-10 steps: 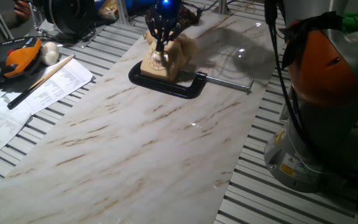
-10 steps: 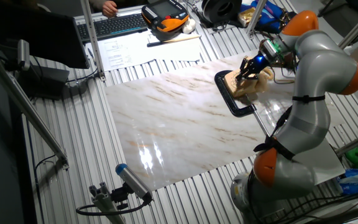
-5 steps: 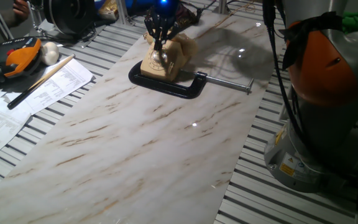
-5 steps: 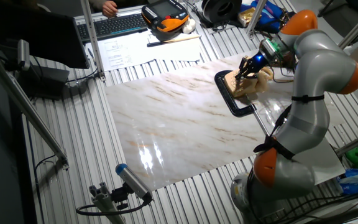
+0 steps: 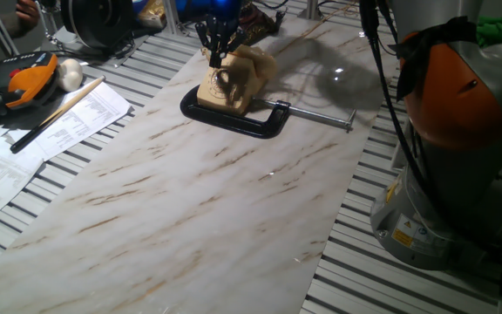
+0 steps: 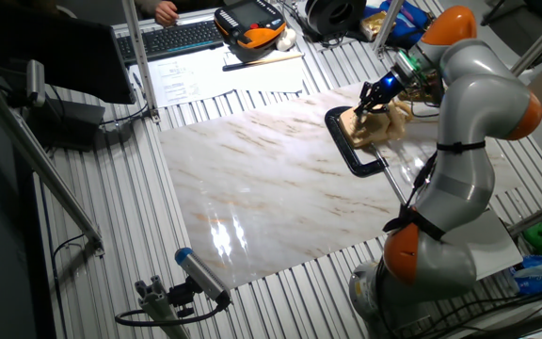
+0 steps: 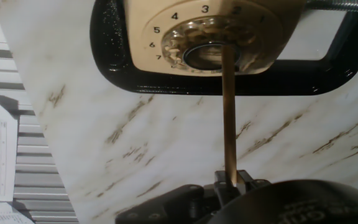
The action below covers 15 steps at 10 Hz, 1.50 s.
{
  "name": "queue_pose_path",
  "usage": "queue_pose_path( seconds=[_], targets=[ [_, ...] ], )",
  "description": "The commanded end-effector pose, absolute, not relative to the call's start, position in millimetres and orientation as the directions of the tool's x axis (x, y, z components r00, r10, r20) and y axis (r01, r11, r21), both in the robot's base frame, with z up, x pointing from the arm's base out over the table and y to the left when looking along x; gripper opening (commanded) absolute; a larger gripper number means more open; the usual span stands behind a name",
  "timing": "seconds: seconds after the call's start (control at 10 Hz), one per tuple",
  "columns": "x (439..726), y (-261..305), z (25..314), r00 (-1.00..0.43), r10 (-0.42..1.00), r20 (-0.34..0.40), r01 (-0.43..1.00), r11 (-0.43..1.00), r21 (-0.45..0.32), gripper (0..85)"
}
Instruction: Dial a number on an old rotary phone
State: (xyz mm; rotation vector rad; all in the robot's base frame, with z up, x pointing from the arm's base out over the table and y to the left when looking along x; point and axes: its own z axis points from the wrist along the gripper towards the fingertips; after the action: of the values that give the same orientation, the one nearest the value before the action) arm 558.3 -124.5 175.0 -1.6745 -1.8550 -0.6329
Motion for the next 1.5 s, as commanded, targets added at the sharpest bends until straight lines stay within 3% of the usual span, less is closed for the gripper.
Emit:
queue_pose_path(
  seconds=[0.0, 0.9, 1.4],
  targets=[
    [561.0, -123.4, 175.0, -0.064, 0.734, 0.677, 0.994, 0.11, -0.026, 0.0],
    [569.4, -131.5, 171.2, 0.052, 0.744, 0.666, 0.997, -0.002, -0.076, 0.0],
    [569.6, -130.9, 172.0, 0.048, 0.814, 0.578, 0.998, -0.015, -0.061, 0.0]
  ],
)
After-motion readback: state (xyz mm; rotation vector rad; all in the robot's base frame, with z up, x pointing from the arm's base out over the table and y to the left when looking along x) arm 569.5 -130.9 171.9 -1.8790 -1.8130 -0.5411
